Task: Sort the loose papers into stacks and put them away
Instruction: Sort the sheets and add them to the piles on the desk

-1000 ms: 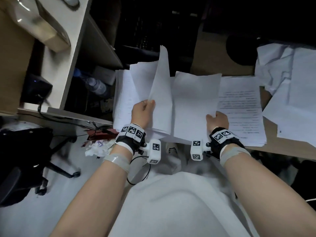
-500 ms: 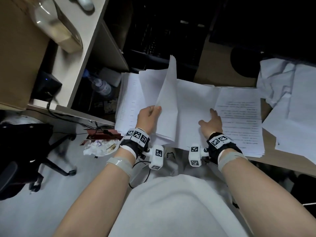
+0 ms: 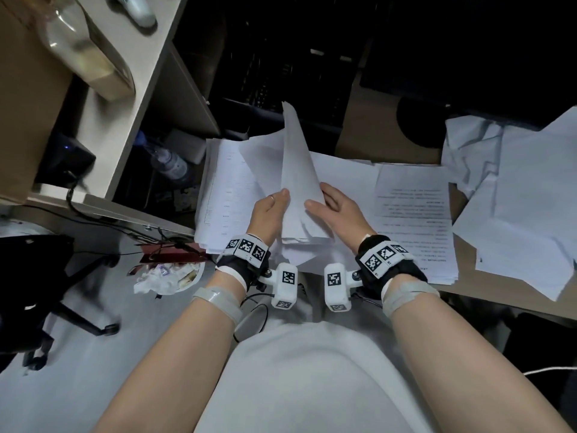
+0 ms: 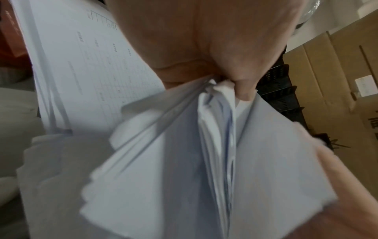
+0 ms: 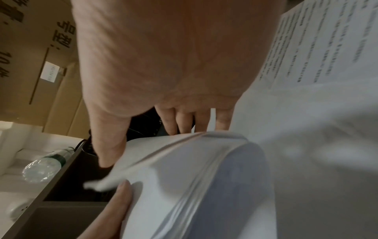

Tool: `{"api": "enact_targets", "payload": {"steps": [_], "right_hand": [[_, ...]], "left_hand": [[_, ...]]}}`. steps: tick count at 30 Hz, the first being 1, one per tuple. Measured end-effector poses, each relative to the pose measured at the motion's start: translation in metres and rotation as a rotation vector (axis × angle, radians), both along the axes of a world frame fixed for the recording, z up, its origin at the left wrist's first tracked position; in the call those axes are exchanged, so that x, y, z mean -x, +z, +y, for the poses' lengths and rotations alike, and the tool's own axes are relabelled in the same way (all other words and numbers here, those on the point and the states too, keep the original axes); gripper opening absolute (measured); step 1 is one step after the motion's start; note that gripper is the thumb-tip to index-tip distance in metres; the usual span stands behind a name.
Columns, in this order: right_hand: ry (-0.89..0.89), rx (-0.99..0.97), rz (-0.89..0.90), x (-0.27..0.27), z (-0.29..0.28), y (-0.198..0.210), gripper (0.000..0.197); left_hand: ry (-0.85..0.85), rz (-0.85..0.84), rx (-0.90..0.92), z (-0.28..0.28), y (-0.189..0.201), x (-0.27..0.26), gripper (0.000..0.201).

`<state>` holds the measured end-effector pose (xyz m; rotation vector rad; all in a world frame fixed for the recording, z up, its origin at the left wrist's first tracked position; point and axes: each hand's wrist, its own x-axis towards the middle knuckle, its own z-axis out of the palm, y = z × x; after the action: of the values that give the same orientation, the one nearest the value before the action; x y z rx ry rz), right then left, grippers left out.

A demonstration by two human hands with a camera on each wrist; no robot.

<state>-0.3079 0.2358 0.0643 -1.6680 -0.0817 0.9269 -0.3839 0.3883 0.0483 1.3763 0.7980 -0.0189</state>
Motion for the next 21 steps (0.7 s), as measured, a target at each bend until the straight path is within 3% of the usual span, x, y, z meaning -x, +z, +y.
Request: {"api": "enact_targets", "payload": {"steps": [7,12,15,18,21], "right_hand": [[0.034,0.043,0.049,0.003,-0.001,0.005,0.06],[-0.224,0.249,0.001,-0.006,-0.011,-0.01,0.027],[-0.293,0.203,0.096,-0.008,-0.015,0.001,0.046],[-0.236,0.196,0.061,-0.008,-0.013,0.006,0.059],[-0.137,0.277,-0.053,-0.005,-0.011,-0.007,0.028]], "left_hand": [[-0.163,0.033,-0.139,0.0,-0.002,0.0,0.011],[-0.057,0.052,-0.187,0.01,-0.007,0.002,0.012],[-0.03,0.045,-0.193,0.015,-0.005,0.003,0.009],[-0.032,0.067,-0.232,0.017,-0.007,0.006,0.01],[-0.07,0.077,-0.271,0.018,-0.008,0.009,0.008]]}}
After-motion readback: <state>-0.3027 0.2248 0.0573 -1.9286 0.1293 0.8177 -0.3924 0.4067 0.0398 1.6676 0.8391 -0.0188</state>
